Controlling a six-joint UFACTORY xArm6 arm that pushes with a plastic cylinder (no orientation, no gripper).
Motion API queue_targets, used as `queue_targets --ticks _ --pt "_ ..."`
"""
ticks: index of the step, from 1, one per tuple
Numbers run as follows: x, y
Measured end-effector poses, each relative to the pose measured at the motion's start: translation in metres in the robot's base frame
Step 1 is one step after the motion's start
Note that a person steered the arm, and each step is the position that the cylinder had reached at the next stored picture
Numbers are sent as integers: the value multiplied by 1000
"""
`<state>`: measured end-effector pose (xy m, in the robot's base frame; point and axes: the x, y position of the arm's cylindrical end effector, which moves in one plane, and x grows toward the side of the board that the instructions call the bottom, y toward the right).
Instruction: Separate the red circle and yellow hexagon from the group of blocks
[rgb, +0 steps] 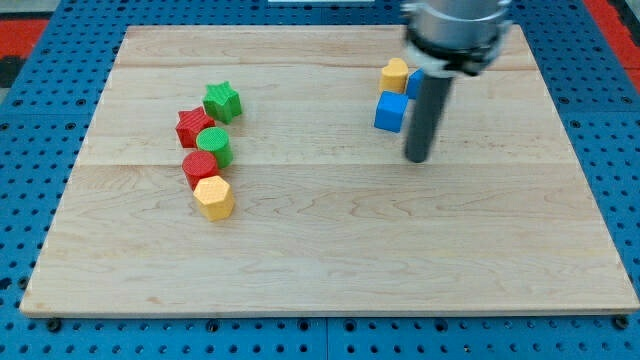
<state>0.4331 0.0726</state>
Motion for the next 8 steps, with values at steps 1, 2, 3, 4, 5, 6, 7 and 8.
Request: queue_targets --ticks 1,2,3,4,5,6,7,8 --pt "-60 -20" --pt "-71 0" --pt "40 -18" --pt "171 -63" --pt "163 -220" --pt "103 -254" --pt "85 -189" --pt "49 -108"
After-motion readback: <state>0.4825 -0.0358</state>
